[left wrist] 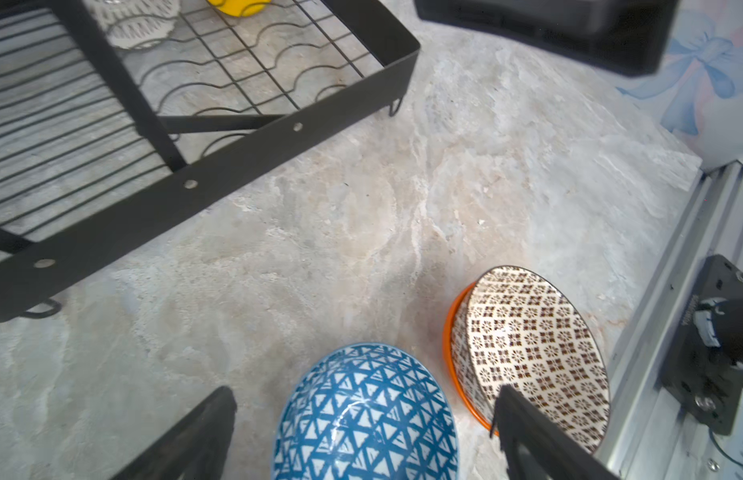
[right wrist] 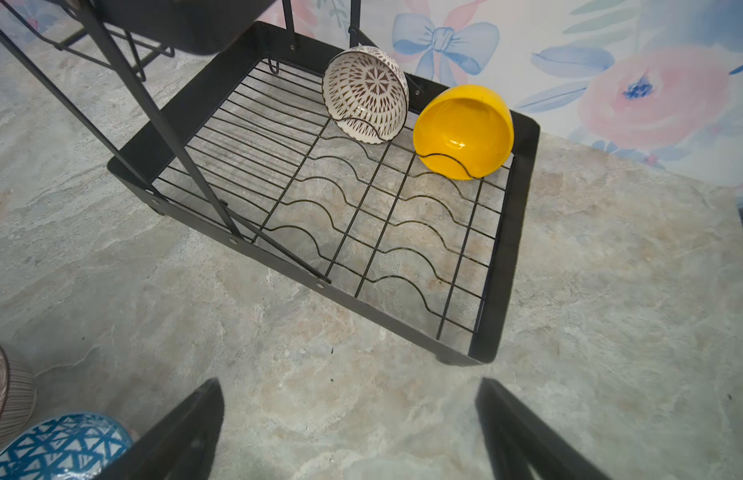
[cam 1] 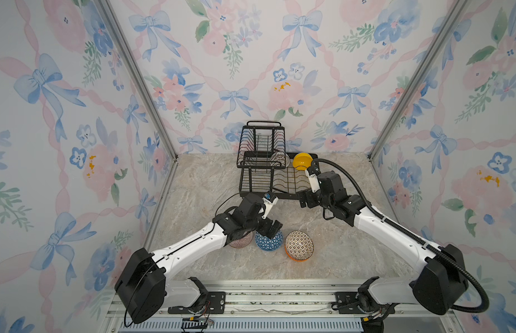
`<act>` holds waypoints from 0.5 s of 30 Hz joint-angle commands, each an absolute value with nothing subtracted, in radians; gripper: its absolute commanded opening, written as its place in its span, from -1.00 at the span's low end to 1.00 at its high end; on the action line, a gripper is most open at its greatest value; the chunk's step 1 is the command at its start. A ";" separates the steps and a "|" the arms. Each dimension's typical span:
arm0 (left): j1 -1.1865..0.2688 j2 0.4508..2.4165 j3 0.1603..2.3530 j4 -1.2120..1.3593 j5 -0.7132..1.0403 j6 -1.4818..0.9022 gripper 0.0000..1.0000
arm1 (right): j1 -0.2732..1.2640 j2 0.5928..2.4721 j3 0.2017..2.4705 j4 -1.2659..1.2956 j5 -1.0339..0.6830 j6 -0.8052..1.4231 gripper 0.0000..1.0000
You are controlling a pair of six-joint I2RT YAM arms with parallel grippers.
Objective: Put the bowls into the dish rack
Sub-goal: 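Withdraw the right gripper from the rack while left gripper nears the blue bowl, then move the left gripper over the rim of the orange-backed brown-patterned bowl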
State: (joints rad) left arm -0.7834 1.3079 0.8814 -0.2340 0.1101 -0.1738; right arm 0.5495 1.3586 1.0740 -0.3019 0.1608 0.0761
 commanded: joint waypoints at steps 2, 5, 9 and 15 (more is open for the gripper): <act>-0.819 1.354 0.909 -0.268 0.144 -0.175 0.96 | 0.531 1.316 1.036 -0.342 0.130 0.127 0.93; -0.842 1.368 0.914 -0.267 0.148 -0.198 0.96 | 0.527 1.299 0.999 -0.326 0.134 0.133 0.94; -0.861 1.385 0.914 -0.268 0.155 -0.236 0.96 | 0.513 1.285 0.976 -0.318 0.129 0.141 0.94; -0.884 1.426 0.908 -0.274 0.129 -0.302 0.96 | 0.494 1.274 0.962 -0.309 0.113 0.140 0.93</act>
State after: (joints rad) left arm -0.8734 1.4029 0.8928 -0.2531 0.1356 -0.2497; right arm 0.5079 1.2999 0.9775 -0.3103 0.1307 0.1246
